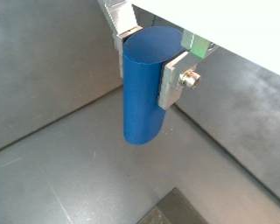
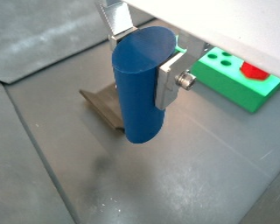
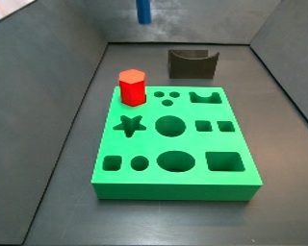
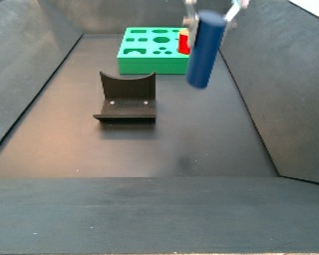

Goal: Pick up the oval object. Move up. Move to above the board. Insert the oval object.
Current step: Move to above the board.

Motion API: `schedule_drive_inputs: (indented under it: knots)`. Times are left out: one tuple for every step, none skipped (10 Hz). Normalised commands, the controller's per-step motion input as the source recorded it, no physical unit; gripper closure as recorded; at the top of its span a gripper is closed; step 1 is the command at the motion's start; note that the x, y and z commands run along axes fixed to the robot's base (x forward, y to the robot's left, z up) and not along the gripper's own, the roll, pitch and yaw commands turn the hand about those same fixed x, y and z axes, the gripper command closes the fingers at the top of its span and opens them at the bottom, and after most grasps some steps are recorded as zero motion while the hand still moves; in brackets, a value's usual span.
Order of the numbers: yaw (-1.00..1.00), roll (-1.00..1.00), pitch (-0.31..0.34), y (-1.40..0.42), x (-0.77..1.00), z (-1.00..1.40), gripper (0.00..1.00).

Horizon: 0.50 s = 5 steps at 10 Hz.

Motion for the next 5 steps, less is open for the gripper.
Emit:
schedule_drive_inputs:
  knots:
    - [0.01, -0.04, 0.070, 0.06, 0.03, 1.00, 1.00]
    - [0.00, -0.02, 0.077, 0.06, 0.03, 1.00, 1.00]
    - [0.00, -0.01, 0.078, 0.06, 0.03, 1.00, 1.00]
    - [-0.01, 0.00, 0.083, 0.05, 0.02, 1.00, 1.00]
    - [-0.01, 0.02, 0.086, 0.05, 0.02, 0.99, 1.00]
